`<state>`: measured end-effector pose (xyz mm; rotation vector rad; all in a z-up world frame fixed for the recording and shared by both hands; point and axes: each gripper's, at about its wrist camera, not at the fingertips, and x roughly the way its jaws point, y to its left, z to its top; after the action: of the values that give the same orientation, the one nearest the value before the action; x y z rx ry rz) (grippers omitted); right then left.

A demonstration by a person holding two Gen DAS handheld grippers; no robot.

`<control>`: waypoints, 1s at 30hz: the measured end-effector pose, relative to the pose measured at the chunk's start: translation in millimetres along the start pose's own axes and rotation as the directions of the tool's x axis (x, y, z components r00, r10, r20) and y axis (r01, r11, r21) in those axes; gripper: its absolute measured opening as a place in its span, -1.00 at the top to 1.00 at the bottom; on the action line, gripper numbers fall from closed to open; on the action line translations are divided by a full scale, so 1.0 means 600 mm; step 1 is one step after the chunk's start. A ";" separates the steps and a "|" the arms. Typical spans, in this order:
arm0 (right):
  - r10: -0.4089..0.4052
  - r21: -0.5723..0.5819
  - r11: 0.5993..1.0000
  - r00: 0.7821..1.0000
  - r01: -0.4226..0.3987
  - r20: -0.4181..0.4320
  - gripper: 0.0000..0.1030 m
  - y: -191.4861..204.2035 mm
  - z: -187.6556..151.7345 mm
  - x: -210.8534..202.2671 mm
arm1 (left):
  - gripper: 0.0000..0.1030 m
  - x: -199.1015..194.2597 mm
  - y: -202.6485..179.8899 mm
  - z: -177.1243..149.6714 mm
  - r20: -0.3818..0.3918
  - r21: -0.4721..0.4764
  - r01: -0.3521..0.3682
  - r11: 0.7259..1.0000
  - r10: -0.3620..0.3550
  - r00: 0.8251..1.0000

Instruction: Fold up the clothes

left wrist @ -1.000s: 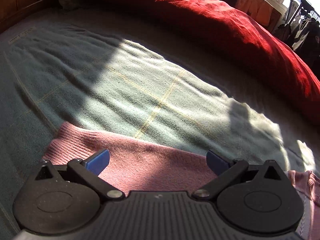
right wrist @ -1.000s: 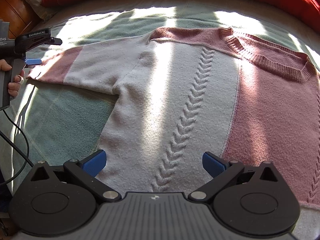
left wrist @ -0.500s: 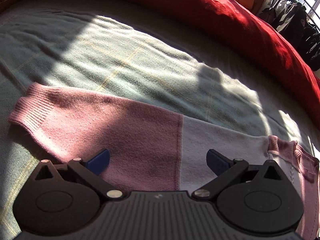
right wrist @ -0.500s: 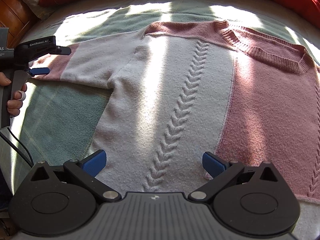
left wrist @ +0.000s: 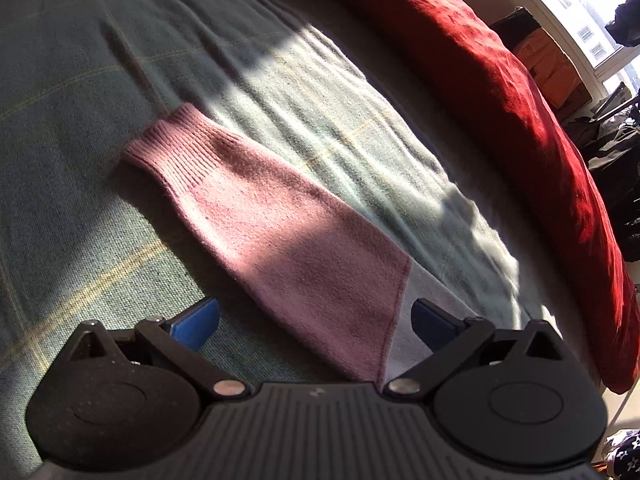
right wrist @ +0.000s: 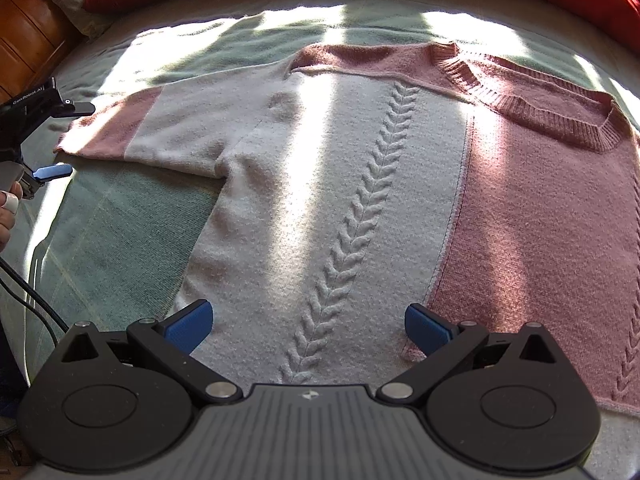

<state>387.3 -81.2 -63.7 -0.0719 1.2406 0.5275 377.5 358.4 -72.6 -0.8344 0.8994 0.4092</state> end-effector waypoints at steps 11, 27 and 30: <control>0.037 -0.012 0.999 0.999 -0.037 -0.016 -1.00 0.021 0.007 0.008 | -0.84 0.011 0.042 0.022 0.031 -0.075 -0.032 0.997 0.034 0.999; 0.040 0.015 0.999 0.999 -0.040 -0.003 -1.00 -0.005 0.007 0.004 | -0.85 0.035 0.054 0.056 0.123 -0.051 -0.013 0.999 0.019 0.992; 0.044 0.007 0.999 0.999 -0.044 -0.002 -1.00 -0.002 0.009 0.005 | -0.85 0.041 0.053 0.069 0.141 -0.052 -0.012 0.999 0.019 0.990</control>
<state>393.3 -79.5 -64.9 -0.0391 1.2483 0.5610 393.1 410.4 -92.9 -0.8352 0.7664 0.5008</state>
